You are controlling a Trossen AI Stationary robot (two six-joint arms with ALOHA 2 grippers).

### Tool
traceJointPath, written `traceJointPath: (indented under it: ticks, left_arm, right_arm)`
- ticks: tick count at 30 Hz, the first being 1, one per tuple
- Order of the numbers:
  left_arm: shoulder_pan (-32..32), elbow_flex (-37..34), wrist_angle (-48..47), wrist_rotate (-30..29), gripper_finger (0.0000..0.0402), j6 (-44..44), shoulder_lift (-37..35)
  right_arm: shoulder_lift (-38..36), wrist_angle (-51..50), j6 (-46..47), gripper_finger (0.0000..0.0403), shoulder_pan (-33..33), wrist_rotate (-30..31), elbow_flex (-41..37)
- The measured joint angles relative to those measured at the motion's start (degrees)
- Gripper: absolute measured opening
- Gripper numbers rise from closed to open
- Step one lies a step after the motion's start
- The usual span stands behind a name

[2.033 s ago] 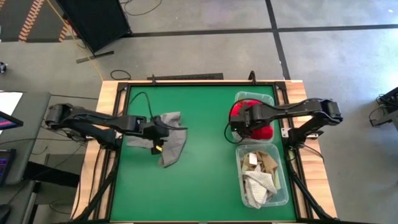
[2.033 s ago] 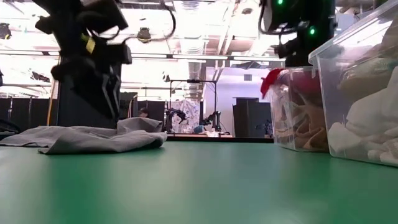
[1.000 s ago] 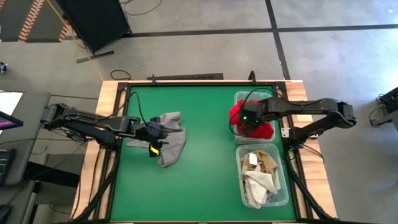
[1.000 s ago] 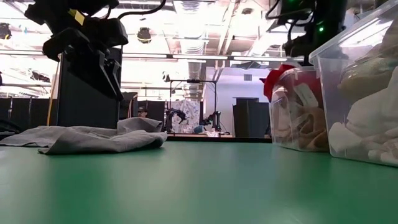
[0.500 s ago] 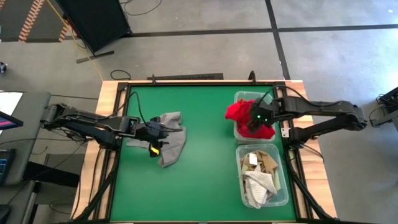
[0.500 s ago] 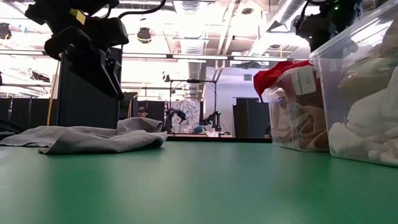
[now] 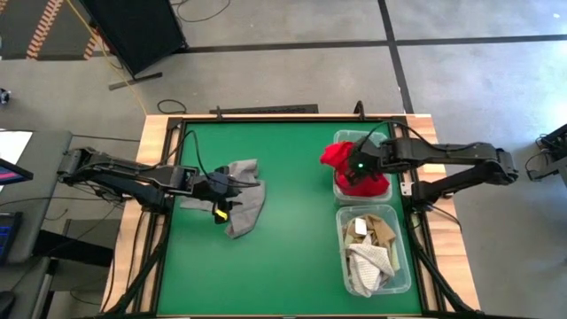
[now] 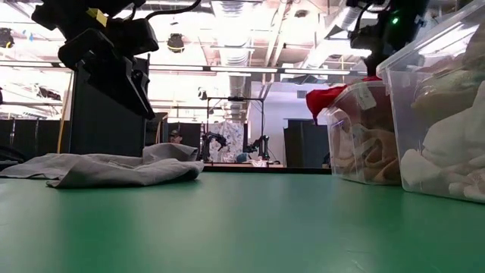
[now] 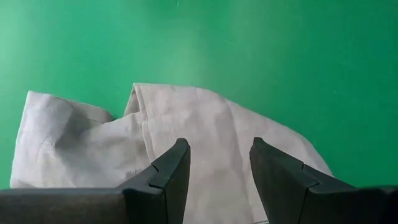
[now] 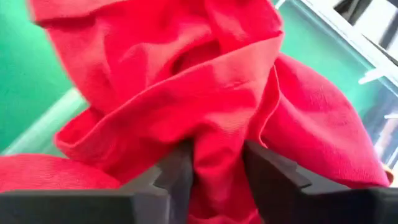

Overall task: Sort towels by color in basket
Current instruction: Put the red towel into the top transparent bin

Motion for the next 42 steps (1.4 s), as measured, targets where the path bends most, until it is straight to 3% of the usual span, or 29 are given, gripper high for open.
traceJointPath:
  ticks: [12,25,42]
  left_arm:
    - [-0.30,0.01,-0.58,0.02,0.0157,-0.94,0.00]
    - [-0.39,0.01,-0.58,0.02,0.0157,-0.99,0.00]
    - [-0.41,0.01,-0.90,0.02,0.0157,-1.08,0.00]
  right_arm:
    - [7.87,0.38,-0.09,0.0113,-6.05,0.14,-5.61]
    - [10.33,4.71,0.79,0.0109,-8.87,-5.14,-11.13]
    - [9.80,3.28,-0.43,0.0109,-7.54,-6.54,-9.44]
